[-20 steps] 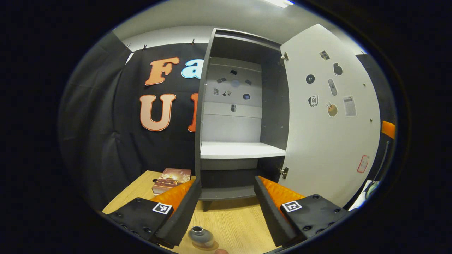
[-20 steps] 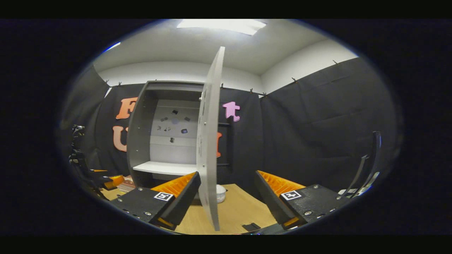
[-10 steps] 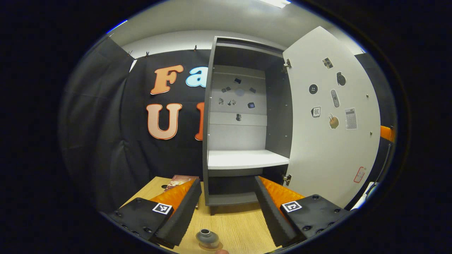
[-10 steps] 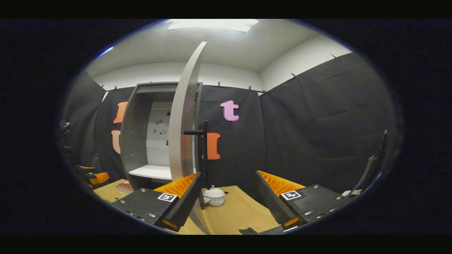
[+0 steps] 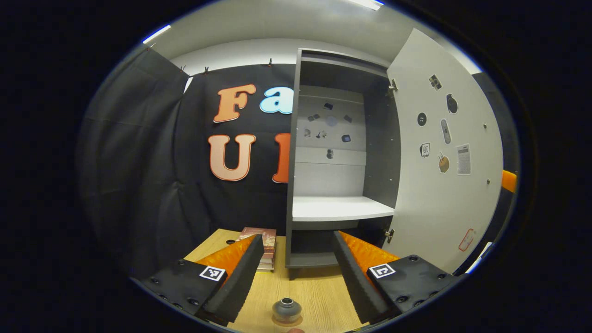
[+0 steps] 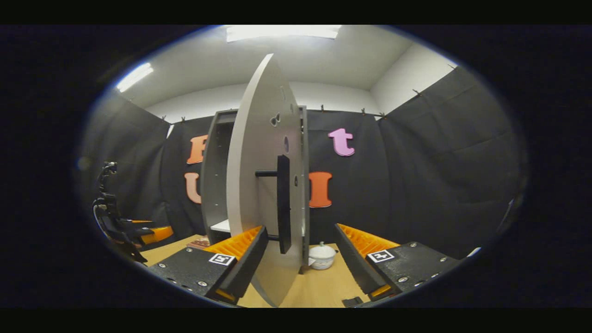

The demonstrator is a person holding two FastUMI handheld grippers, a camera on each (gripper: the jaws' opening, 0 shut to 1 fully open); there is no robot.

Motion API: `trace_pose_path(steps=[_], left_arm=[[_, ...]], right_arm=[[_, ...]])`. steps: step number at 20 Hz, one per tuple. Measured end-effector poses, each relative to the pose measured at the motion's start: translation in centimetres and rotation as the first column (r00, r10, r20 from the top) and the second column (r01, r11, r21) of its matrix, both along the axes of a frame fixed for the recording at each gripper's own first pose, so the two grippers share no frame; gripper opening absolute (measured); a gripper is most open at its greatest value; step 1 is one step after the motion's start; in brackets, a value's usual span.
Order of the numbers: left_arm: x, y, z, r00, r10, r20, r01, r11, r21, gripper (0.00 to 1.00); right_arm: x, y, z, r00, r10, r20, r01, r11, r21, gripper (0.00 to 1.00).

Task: Open the cabinet door with the right hand, grasp the bottle in the cabinet with the left hand and place it on the coaster, then close the cabinet door with the right hand.

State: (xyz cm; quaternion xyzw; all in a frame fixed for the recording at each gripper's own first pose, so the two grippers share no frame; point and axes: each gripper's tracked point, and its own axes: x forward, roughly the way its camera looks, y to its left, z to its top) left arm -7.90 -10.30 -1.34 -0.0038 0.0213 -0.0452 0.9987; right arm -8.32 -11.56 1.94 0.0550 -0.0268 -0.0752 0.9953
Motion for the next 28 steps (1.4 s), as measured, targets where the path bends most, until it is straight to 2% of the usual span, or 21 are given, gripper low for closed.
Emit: trace_pose_path(steps=[2,5,8,10,11,12,14,15,16,19,23,25,26,27,28], left_arm=[[0.1,1.4,0.1,1.000,0.029,-0.003,-0.029,1.000,-0.001,0.97],[0.8,3.2,0.4,0.999,0.052,0.009,-0.052,0.998,0.020,0.97],[2.4,4.6,0.9,0.998,0.047,0.037,-0.048,0.998,0.039,0.97],[3.9,5.1,0.7,0.999,0.017,0.037,-0.018,0.999,0.028,0.95],[4.6,5.6,0.6,0.999,0.004,0.033,-0.005,1.000,0.022,0.99],[5.3,6.1,0.7,0.999,-0.009,0.032,0.008,1.000,0.015,0.97],[7.0,7.4,0.4,0.999,-0.026,0.027,0.026,1.000,0.006,0.97],[7.6,8.2,0.5,0.999,-0.034,0.029,0.034,0.999,0.005,0.97],[8.3,8.9,0.7,0.999,-0.040,0.036,0.040,0.999,0.005,0.95],[10.3,10.8,1.1,0.997,-0.061,0.047,0.061,0.998,0.004,0.96],[11.8,11.8,1.6,0.993,-0.108,0.046,0.108,0.994,0.002,0.96],[12.3,12.1,1.4,0.992,-0.116,0.044,0.117,0.993,-0.001,0.95],[12.4,12.2,1.4,0.992,-0.116,0.040,0.116,0.993,-0.005,0.94],[12.4,12.3,1.5,0.993,-0.114,0.042,0.114,0.993,-0.011,0.95],[12.4,12.2,1.5,0.993,-0.110,0.044,0.111,0.994,-0.017,0.94]], right_arm=[[1.2,2.1,-0.2,0.997,0.074,0.002,-0.074,0.997,0.028,0.89],[2.5,5.1,-0.4,0.990,0.144,0.000,-0.143,0.987,0.079,0.89],[3.8,7.4,-0.2,0.983,0.184,-0.002,-0.184,0.981,0.061,0.88],[4.6,8.6,-0.1,0.981,0.195,-0.003,-0.195,0.980,0.045,0.84],[5.1,9.2,-0.2,0.979,0.202,-0.008,-0.201,0.979,0.039,0.84],[5.8,10.0,-0.1,0.979,0.206,-0.011,-0.206,0.978,0.029,0.76],[7.3,11.3,0.0,0.979,0.205,-0.021,-0.205,0.979,-0.001,0.70],[7.9,11.9,0.0,0.979,0.202,-0.024,-0.203,0.979,-0.018,0.55],[8.5,12.3,-0.1,0.980,0.196,-0.027,-0.197,0.980,-0.035,0.56],[10.3,13.1,-0.2,0.990,0.137,-0.033,-0.139,0.988,-0.064,0.36],[12.4,13.5,-0.3,0.997,0.071,-0.030,-0.072,0.997,-0.039,0.36],[13.4,13.7,-0.4,0.997,0.068,-0.035,-0.068,0.998,0.005,0.36],[13.5,13.9,-0.4,0.996,0.077,-0.036,-0.076,0.997,0.028,0.31],[13.5,14.1,-0.6,0.995,0.089,-0.041,-0.087,0.995,0.043,0.35],[13.7,14.2,-0.6,0.994,0.101,-0.045,-0.099,0.994,0.054,0.31]])
